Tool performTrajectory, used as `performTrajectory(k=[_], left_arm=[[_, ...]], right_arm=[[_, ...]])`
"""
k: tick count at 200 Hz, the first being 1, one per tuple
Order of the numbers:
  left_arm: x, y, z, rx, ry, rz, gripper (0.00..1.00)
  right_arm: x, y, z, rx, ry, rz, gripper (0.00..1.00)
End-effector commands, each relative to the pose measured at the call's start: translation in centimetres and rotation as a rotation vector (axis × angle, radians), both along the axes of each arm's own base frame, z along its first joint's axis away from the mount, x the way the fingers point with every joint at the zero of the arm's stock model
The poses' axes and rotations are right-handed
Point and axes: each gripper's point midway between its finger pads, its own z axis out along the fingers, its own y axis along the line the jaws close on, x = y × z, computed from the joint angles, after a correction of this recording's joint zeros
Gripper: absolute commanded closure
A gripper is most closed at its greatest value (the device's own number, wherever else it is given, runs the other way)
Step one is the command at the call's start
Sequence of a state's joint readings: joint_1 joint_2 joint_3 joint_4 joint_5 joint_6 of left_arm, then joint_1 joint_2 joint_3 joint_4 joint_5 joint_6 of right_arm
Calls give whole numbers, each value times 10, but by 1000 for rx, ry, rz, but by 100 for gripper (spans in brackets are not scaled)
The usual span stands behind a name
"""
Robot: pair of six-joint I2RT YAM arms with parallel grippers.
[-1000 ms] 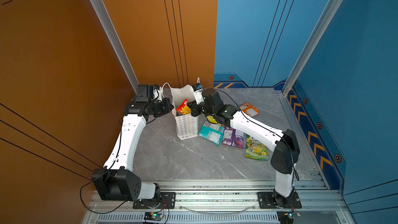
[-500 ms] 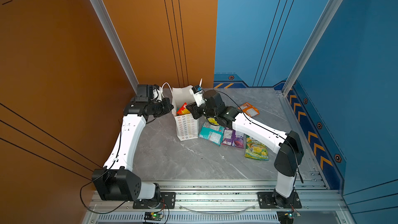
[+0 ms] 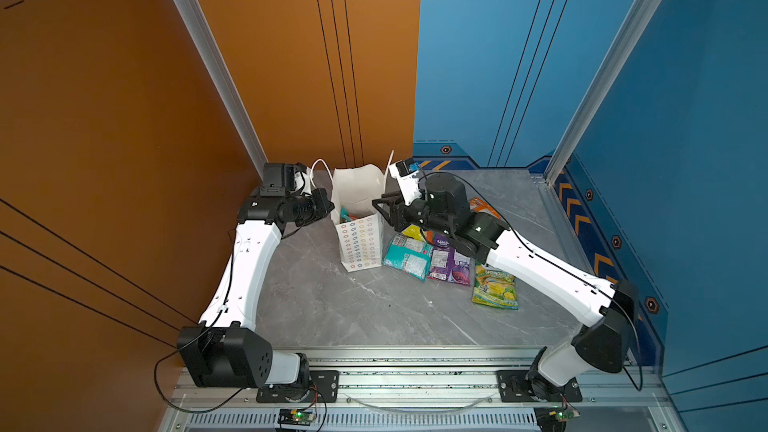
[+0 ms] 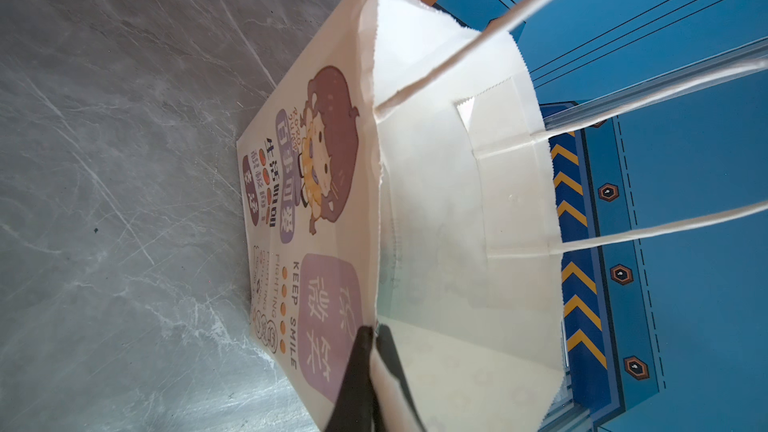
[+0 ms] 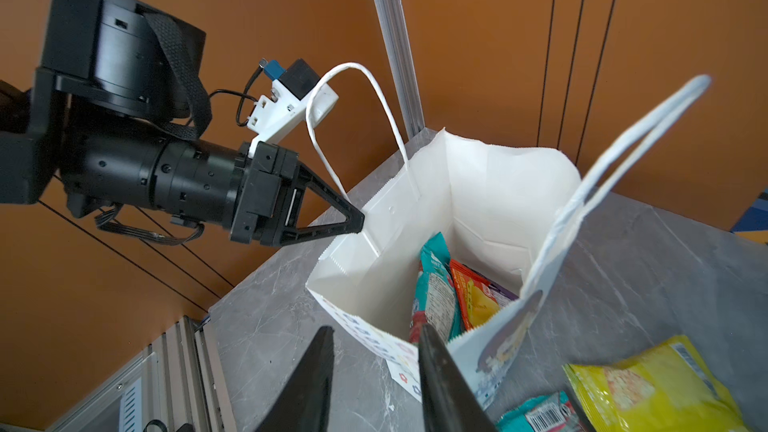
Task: Place the snacks into the paper bag
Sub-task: 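Withdraw the right gripper from the bag toward the remaining snacks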
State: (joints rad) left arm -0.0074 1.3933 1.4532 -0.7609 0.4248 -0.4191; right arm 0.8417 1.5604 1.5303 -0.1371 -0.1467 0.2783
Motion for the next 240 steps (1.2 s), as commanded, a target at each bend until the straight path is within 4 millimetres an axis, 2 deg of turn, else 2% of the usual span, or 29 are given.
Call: performTrajectory(k=[1,21,32,35,48,78,91,104,116,131,163,240], left_arm=[[-9,-3,16,-26,-33,-20,100],[-10,-2,15,-24,-32,-20,100],[-10,-2,13,-24,-30,-23,100],[-10,-3,13,-26,-29,-24,100],[-10,-3,13,-27,-28,-25,100],[-12,-2,14,-24,-33,-25,100],[-12,-3,13,-23,-32,-25,100],[-12,-2,12,-23,-29,-24,100],[-13,-3,11,-24,-26,-26,100],[-13,-3,10,-25,-23,-24,100],[-14,-2,8,-22,-20,-24,100],[-15,-2,6,-24,-13,-23,100]], right_arm=[[6,-38,-19,-32,55,-124,64],[11,-78,-53,-68,140,-231,63],[13,-101,-79,-64,221,-287,63],[19,-114,-85,-58,243,-322,63],[23,-145,-111,-20,352,-393,63],[19,-210,-166,17,540,-548,63],[14,-232,-186,-5,589,-606,56],[8,-250,-205,-19,650,-650,44],[5,-260,-218,-5,692,-670,32],[2,-266,-233,15,734,-679,27],[4,-269,-256,46,789,-678,25],[21,-258,-287,69,856,-647,23]])
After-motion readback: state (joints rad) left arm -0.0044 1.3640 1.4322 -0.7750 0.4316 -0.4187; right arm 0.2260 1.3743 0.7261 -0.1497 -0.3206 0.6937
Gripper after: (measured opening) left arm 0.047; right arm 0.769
